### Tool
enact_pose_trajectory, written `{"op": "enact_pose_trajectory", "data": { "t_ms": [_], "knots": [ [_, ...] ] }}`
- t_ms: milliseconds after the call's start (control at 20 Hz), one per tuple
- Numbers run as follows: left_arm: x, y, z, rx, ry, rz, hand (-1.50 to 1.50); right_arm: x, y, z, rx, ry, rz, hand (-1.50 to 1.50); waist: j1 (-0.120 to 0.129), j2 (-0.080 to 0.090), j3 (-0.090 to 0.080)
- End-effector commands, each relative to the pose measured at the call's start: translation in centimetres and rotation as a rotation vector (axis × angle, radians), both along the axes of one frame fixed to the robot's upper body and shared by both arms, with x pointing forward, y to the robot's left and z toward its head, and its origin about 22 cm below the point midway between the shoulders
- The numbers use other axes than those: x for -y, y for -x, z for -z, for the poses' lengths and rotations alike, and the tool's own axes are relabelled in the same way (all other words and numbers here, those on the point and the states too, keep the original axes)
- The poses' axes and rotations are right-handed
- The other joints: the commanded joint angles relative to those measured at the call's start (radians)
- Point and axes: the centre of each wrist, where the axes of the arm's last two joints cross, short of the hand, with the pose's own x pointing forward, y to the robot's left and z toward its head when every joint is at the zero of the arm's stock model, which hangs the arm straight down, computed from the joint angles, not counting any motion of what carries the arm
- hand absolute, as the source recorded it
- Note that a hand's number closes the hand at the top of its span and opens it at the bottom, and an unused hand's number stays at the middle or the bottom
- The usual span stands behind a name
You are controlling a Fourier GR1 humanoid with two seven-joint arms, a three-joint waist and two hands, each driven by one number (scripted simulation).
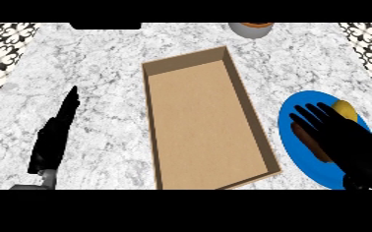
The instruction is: Pick the sweet potato from the plate and place it in the cardboard box
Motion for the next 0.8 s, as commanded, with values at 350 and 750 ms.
{"op": "enact_pose_trajectory", "data": {
  "t_ms": [350, 750],
  "knots": [
    [1.2, -1.5, -0.4, 0.009, 0.0, 0.005, 0.0, -1.7, 0.7, 3.5, 0.045, 0.088, 0.109, -1.5, 0.002, 0.002, 0.001],
    [1.2, -1.2, 1.4, -0.015, 0.02, 0.015, 0.0, 0.8, 0.5, 4.2, 0.049, 0.082, 0.105, -1.5, 0.0, 0.002, 0.001]
  ]
}}
